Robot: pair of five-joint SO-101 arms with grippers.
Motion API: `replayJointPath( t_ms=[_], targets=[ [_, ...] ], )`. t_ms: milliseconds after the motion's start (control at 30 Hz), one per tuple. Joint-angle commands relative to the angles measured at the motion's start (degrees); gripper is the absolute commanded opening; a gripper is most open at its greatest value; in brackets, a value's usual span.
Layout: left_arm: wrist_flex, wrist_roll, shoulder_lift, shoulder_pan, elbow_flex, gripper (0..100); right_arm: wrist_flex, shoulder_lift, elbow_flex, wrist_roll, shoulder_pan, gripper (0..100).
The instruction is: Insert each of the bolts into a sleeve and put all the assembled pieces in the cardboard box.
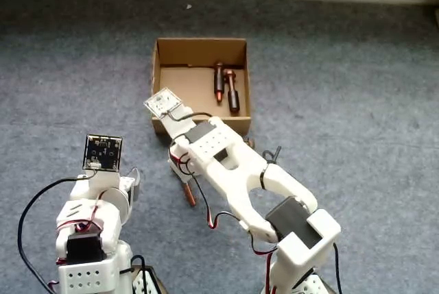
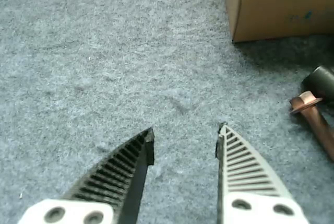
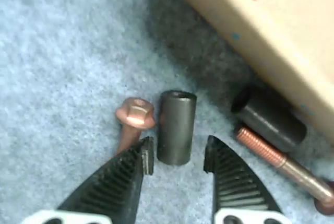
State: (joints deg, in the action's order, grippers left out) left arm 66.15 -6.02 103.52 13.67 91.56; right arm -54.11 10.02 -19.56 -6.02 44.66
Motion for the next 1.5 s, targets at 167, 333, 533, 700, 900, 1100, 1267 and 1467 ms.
replayJointPath(
  t_ms=[167, 333, 533, 700, 900, 1100, 1267, 1467],
  targets=[
    [-1.1, -0.6, 0.3, 0.7, -0.2, 21, 0.7, 2.0, 3.0, 0.4, 0.4, 20.3],
    [-1.1, -0.6, 0.3, 0.7, -0.2, 21, 0.7, 7.0, 3.1, 0.4, 0.4, 20.1],
    [-1.1, -0.6, 0.3, 0.7, 0.2, 21, 0.7, 4.4, 3.1, 0.4, 0.5, 11.8],
    [-1.1, -0.6, 0.3, 0.7, 0.3, 21, 0.7, 3.8, 3.1, -1.0, 0.5, 9.2],
    [-1.1, -0.6, 0.3, 0.7, 0.3, 21, 0.3, -0.8, 2.3, -4.9, 0.4, 0.5],
    [-1.1, -0.6, 0.3, 0.7, 0.3, 21, -3.0, -16.2, -9.0, -4.8, -1.0, 0.5],
    [-1.1, -4.7, 0.3, 0.7, 0.4, 21, -3.2, -30.5, -19.3, 0.5, -8.5, 0.5],
    [-1.1, -6.1, 0.2, 0.0, -0.1, 21, -2.9, -40.7, -28.8, 6.9, -18.4, 0.5]
  ],
)
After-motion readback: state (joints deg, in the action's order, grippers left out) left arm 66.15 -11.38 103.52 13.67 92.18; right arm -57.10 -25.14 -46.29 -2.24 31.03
